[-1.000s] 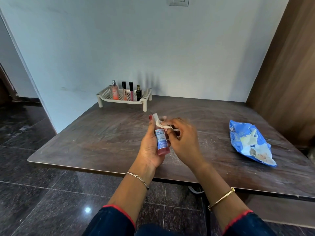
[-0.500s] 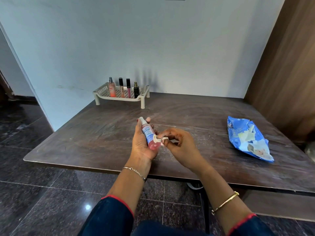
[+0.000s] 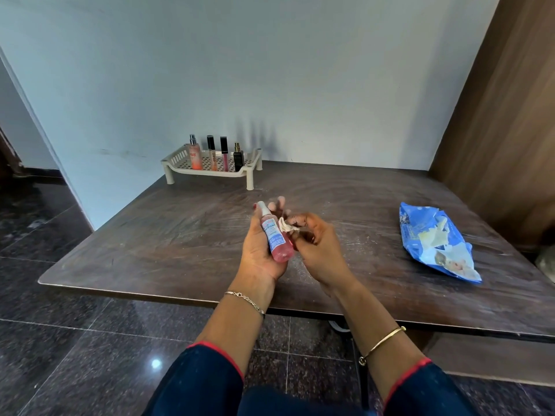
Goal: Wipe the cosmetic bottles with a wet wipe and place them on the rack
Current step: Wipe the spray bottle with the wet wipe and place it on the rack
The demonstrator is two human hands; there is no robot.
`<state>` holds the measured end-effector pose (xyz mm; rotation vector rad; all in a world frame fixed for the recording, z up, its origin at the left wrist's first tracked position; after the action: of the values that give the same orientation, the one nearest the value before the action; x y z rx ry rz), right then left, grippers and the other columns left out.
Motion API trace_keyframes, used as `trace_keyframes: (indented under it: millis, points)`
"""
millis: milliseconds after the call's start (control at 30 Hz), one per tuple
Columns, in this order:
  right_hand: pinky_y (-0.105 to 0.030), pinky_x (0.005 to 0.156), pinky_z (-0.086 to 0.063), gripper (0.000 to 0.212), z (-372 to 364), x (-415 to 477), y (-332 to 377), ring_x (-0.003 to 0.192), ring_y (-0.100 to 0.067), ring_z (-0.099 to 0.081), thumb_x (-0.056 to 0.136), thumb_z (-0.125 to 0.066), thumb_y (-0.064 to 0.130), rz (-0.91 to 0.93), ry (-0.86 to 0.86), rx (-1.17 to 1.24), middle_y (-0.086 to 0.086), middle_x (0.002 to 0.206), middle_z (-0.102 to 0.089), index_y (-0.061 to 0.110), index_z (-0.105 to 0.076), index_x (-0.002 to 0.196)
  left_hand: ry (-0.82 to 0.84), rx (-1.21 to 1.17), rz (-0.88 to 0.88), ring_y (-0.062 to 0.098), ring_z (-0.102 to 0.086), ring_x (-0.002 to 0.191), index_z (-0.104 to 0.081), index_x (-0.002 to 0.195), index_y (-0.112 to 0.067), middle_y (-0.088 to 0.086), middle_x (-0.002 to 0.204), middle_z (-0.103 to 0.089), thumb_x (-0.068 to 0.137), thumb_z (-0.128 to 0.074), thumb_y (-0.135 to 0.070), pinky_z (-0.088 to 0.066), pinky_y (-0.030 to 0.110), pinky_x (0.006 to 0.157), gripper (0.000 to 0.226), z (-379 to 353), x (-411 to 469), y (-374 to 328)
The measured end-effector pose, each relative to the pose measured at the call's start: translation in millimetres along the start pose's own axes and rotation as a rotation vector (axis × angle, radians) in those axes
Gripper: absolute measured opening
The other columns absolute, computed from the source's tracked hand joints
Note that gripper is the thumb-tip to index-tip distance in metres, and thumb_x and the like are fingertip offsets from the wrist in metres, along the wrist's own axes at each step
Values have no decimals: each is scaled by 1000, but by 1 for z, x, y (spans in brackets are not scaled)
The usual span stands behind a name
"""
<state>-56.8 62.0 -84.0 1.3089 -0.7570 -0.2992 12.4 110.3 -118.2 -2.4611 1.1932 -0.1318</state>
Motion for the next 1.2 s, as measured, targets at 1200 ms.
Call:
trace_keyframes:
  millis: [1200]
  points:
    - [-28,81,-49,12,93,14,-42,86,-17,-63,90,-60,20,-241,-126,-649,-2,94,-72,16,-71,93,-248,462,-134,12,-54,71,-62,74,-17,-2,70,-58,81,-72,-15,-47,33,73,13,10,9,-21]
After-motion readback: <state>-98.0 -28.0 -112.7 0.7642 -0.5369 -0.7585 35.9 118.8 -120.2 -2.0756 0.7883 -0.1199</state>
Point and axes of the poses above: each hand's wrist, its own x-axis towards the middle knuckle, its own z-axis out of the back of the hand, y = z × x, the point moved 10 cm from there along x, towards the middle knuckle
